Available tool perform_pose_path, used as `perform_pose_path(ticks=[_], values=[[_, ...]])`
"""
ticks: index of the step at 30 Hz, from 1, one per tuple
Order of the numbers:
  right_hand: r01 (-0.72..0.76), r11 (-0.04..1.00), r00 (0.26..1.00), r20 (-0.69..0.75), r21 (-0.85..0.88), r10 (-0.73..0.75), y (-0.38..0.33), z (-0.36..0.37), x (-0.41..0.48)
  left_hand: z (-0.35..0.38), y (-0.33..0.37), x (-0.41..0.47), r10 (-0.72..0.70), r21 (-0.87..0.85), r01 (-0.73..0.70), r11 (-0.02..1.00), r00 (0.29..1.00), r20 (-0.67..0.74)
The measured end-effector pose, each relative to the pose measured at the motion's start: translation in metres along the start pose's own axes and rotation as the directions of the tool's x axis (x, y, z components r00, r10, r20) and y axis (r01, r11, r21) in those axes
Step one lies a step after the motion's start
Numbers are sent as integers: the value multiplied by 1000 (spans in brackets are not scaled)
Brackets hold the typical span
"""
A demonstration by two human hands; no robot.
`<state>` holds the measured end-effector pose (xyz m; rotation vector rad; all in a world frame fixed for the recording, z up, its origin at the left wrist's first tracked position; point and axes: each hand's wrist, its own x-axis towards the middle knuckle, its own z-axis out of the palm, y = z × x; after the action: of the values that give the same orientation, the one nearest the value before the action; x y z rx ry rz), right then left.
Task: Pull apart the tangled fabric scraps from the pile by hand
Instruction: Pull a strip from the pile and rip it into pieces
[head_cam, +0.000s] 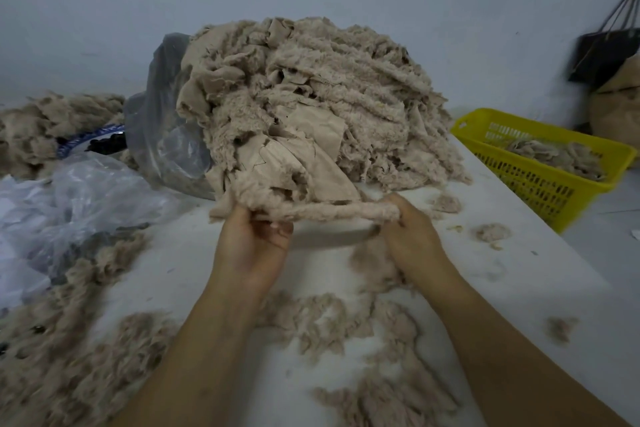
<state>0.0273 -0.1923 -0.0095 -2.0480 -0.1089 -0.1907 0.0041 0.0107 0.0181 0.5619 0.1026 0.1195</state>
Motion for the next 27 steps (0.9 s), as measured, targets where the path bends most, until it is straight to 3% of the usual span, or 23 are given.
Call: perform_pose_path(ticks=[4,6,8,10,12,15,17,20,23,27], values=[[-98,986,992,-68,136,108,5,2,4,-3,-2,2,-32,178,51,983,994,-108],[-75,982,992,-91,175,92,3,3,3,-2,-5,1,7,414,40,909,994,-112],[-54,977,992,-99,205,76,2,1,3,-2,-10,-5,53,737,1,676,997,-50],[-42,977,996,-72,209,58,0,1,2,-2,-17,-14,-37,909,-103,405,991,129],[-40,976,998,-48,214,51,0,3,1,1,-23,-23,-177,929,-164,331,957,232],[-31,977,998,-49,212,42,2,4,1,5,-24,-25,-245,895,-80,438,948,205],[-13,982,997,-66,188,26,6,2,2,3,-15,-21,-221,792,-14,611,957,187],[-48,985,996,-71,166,60,13,4,6,1,-6,-15,-196,476,80,876,960,199],[-83,988,994,-60,131,92,13,6,8,3,-4,-13,-194,202,160,966,968,157],[-152,973,935,-292,175,199,16,-11,13,-6,15,-4,-69,-8,71,997,987,147]])
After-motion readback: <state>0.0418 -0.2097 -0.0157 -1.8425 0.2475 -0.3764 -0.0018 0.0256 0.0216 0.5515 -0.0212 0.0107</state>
